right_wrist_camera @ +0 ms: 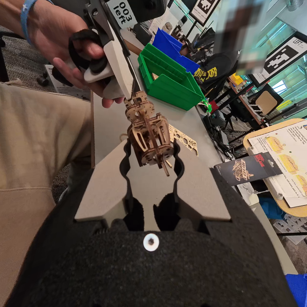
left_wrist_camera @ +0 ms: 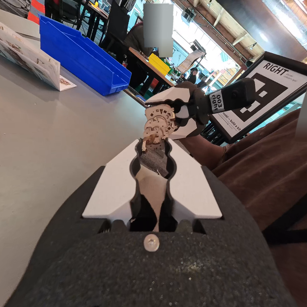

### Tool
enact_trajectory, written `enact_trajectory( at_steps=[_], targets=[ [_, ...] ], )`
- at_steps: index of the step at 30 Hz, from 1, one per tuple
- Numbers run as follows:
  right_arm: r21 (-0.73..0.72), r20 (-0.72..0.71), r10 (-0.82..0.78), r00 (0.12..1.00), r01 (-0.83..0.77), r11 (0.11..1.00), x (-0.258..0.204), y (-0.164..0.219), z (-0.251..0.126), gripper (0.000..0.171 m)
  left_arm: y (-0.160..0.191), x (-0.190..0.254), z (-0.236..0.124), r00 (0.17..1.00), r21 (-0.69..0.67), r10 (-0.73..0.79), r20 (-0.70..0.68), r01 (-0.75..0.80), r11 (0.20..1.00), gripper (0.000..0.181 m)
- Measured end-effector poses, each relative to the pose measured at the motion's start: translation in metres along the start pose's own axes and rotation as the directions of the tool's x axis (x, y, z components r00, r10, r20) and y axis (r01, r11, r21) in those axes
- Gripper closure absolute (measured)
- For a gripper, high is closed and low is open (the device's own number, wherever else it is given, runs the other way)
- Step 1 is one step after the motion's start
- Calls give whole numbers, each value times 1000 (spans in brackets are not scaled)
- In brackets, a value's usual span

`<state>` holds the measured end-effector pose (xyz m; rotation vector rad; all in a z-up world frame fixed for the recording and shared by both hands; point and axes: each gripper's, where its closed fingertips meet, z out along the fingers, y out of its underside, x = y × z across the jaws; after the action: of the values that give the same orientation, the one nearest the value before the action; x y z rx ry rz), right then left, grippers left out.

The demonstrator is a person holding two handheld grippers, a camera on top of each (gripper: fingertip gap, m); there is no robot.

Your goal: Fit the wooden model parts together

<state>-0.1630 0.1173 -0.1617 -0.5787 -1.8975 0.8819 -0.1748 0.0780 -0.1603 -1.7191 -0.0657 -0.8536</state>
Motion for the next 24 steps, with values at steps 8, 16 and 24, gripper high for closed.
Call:
enact_trajectory(
  at_steps=[8, 16, 24],
  targets=[
    [-4, 15, 31, 999, -31, 1000, -3, 5, 1, 121, 4, 1, 0, 997, -38, 59, 45, -57, 998, 157],
    [134, 52, 163, 985, -169, 977, -9, 9, 1, 122, 0, 9, 5, 981, -41, 149, 120, -145, 989, 155],
    [105, 35, 112, 993, -115, 988, -12, 7, 4, 123, 1, 7, -1, 985, -16, 103, 138, -102, 995, 157]
  ],
)
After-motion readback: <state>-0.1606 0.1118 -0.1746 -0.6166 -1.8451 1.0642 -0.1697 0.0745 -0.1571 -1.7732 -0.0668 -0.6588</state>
